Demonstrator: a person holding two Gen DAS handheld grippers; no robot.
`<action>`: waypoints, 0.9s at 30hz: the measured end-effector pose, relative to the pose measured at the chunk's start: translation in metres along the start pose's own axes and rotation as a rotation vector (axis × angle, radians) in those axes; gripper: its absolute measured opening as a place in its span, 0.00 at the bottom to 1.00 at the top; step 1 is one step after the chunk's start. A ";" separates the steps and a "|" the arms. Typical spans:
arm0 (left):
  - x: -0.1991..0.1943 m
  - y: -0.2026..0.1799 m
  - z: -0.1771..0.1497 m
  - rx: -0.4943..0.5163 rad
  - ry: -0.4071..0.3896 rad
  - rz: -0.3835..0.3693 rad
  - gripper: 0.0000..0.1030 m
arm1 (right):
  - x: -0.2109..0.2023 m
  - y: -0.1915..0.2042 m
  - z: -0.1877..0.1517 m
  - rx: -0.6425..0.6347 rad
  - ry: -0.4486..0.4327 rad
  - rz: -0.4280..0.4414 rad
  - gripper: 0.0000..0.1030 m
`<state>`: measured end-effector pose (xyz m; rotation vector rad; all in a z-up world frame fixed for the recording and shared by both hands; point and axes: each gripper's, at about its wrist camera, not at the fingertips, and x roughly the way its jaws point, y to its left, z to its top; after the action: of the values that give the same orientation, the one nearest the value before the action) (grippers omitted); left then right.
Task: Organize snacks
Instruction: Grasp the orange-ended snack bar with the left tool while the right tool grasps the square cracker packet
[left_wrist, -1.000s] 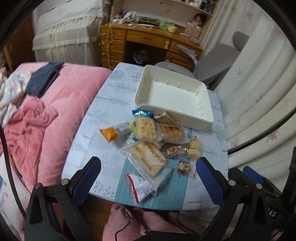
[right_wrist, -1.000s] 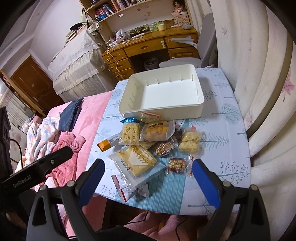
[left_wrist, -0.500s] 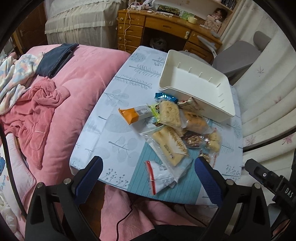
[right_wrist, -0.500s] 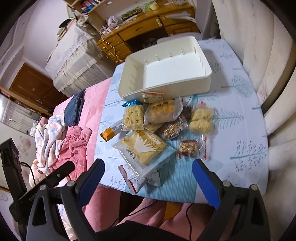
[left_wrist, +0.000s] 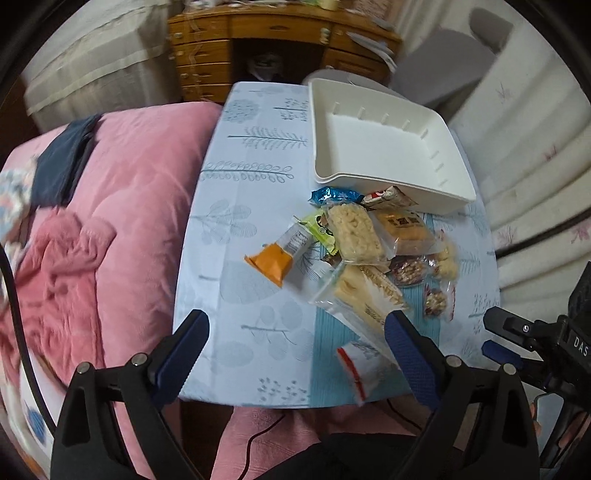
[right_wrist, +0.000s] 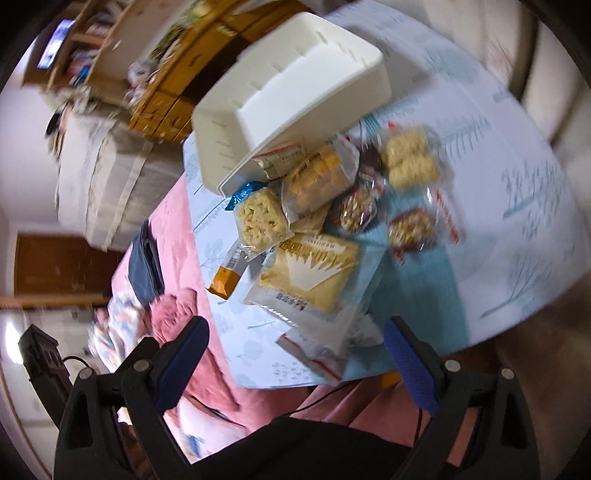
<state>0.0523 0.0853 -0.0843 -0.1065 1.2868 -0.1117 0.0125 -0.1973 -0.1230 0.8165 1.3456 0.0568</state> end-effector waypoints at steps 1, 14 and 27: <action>0.005 0.004 0.007 0.027 0.019 -0.009 0.93 | 0.004 -0.001 -0.003 0.040 -0.003 0.008 0.93; 0.099 0.020 0.059 0.288 0.236 -0.029 0.93 | 0.062 -0.040 -0.021 0.540 -0.046 0.056 0.93; 0.211 -0.005 0.085 0.342 0.410 -0.016 0.86 | 0.133 -0.074 -0.004 0.661 -0.006 -0.035 0.88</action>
<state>0.1927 0.0521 -0.2609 0.2095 1.6556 -0.3806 0.0144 -0.1854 -0.2743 1.3396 1.3841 -0.4385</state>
